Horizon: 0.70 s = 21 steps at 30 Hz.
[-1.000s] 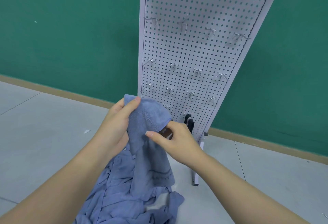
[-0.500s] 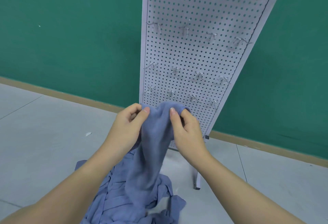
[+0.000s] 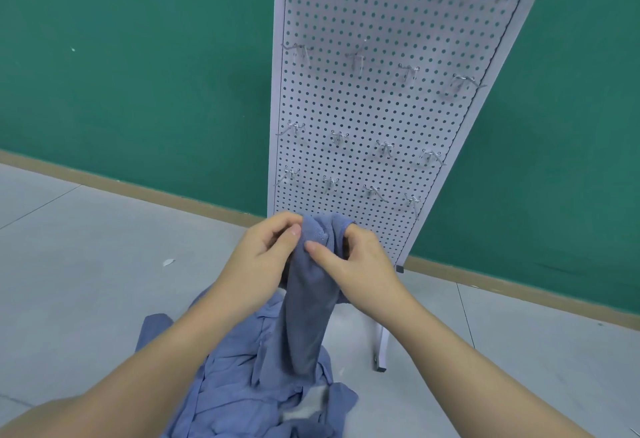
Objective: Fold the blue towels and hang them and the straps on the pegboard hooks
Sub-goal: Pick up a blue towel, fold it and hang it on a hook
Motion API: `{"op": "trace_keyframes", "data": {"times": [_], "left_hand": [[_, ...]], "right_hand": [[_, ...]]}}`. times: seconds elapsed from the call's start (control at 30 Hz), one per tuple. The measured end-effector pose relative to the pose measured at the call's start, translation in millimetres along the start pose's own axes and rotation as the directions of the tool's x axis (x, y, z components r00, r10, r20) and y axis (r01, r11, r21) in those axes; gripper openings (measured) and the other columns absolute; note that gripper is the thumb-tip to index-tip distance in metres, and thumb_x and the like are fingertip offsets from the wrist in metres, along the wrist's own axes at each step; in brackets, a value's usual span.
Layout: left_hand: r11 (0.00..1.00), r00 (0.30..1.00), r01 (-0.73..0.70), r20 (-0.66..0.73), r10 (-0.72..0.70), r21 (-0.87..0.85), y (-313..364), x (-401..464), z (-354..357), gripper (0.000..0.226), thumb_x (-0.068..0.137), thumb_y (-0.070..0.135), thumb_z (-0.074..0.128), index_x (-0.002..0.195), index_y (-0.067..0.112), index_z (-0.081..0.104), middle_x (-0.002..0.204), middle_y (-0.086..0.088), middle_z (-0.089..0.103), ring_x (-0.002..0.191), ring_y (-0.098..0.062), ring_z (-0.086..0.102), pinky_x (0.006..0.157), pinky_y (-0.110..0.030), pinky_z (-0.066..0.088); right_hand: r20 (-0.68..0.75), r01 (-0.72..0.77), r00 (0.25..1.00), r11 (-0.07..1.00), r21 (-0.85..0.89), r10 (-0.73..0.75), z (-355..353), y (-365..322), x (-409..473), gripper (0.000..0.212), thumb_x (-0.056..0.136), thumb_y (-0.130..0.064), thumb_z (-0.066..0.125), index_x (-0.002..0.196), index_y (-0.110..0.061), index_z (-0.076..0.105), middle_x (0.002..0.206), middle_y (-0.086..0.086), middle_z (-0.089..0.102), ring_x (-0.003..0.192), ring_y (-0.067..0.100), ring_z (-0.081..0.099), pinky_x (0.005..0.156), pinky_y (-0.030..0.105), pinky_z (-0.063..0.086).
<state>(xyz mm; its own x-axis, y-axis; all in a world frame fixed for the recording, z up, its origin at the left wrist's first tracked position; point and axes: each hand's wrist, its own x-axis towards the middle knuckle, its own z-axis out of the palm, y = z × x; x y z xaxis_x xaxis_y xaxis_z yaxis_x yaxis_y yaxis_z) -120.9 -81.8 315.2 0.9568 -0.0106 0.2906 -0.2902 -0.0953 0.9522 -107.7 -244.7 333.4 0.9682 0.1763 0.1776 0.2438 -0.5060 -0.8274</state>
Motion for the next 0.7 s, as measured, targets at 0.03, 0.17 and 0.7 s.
{"op": "trace_keyframes", "data": {"times": [0.03,0.17,0.7], "left_hand": [[1.000,1.000,-0.004,0.017,0.004,-0.001,-1.2,-0.9,-0.1,0.023,0.106,-0.001,0.045,0.099,0.006,0.066,0.083,-0.017,0.064,0.072,-0.023,0.058,0.064,-0.033,0.053],[0.991,0.997,-0.083,0.007,0.083,0.101,-3.9,-3.7,2.2,0.034,0.100,-0.008,0.049,0.104,0.019,0.069,0.093,-0.003,0.072,0.089,-0.037,0.064,0.076,-0.043,0.055],[0.872,0.893,0.380,0.122,-0.432,0.309,-20.4,4.0,-7.2,0.062,0.088,0.072,0.048,0.101,0.017,0.074,0.097,0.004,0.078,0.090,-0.016,0.070,0.097,-0.044,0.052]], "right_hand": [[-0.007,-0.017,1.000,1.000,-0.024,0.017,-0.2,0.8,1.1,0.043,0.093,-0.027,0.074,0.067,-0.018,0.041,0.059,-0.009,0.038,0.049,0.004,0.037,0.049,0.018,0.033],[0.024,-0.048,0.999,0.999,0.025,0.048,-3.1,-0.4,1.4,0.029,0.094,-0.014,0.066,0.071,-0.008,0.049,0.063,-0.004,0.046,0.052,0.001,0.040,0.050,0.015,0.036],[-0.017,-0.118,0.988,0.822,0.557,0.154,-16.4,-1.0,9.7,0.025,0.077,-0.018,0.059,0.094,-0.001,0.066,0.092,0.020,0.070,0.089,0.026,0.064,0.084,0.045,0.050]]}}
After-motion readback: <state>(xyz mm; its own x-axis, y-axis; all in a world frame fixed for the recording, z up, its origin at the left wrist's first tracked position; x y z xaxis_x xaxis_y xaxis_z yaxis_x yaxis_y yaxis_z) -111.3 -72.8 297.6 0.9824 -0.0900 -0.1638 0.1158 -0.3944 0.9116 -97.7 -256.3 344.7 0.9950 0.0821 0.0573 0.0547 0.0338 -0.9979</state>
